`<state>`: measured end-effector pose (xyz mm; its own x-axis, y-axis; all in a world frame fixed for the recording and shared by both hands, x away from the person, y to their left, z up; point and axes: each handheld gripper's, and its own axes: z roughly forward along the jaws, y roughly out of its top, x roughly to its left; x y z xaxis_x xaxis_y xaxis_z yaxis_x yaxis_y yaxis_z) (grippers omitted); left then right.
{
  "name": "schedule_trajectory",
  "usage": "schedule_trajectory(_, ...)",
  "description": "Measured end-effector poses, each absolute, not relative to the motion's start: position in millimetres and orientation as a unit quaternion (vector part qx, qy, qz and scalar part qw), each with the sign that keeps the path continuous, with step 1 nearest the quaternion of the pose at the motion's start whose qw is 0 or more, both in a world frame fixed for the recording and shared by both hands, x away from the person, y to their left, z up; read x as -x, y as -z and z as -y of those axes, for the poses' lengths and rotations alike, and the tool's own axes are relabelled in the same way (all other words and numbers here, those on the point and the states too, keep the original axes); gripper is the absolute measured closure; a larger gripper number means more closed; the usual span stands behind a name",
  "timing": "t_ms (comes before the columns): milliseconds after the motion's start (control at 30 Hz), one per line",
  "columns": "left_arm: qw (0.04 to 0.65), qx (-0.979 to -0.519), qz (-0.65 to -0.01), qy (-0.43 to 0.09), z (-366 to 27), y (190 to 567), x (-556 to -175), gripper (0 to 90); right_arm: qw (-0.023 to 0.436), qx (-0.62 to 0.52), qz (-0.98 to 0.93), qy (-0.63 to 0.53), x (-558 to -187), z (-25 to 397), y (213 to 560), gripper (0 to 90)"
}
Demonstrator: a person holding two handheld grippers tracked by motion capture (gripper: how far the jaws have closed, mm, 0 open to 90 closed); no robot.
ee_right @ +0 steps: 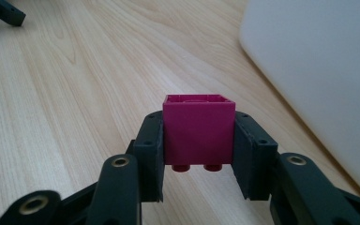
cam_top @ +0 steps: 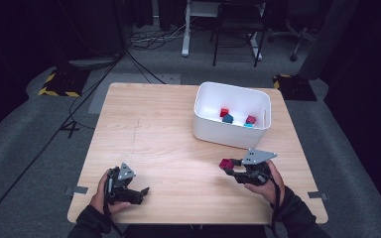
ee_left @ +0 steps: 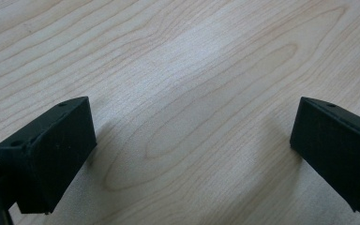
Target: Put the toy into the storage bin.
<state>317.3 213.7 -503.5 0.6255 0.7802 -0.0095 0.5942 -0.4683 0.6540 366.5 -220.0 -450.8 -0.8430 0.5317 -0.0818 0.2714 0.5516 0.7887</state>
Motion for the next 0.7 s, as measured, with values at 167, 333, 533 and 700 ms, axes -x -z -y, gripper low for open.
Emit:
schedule_trajectory(167, 0.316, -0.844, -0.407, -0.148, -213.7, 503.5, -317.2, 0.6, 0.162, -0.236, -0.859, -0.424, -365.5, 223.1, 437.3, 59.3)
schedule_trajectory(333, 0.317, -0.844, -0.408, -0.147, -213.7, 503.6, -317.3, 0.6, 0.168, -0.239, -0.855, -0.428, -366.1, 226.9, 426.6, 59.3)
schedule_trajectory(533, 0.318, -0.844, -0.407, -0.147, -213.7, 503.7, -317.3, 0.6, 0.174, -0.248, -0.847, -0.437, -367.9, 236.2, 410.7, 59.3)
schedule_trajectory(700, 0.317, -0.844, -0.407, -0.147, -213.7, 503.5, -317.3, 0.6, 0.184, -0.256, -0.840, -0.441, -370.6, 243.4, 398.3, 59.3)
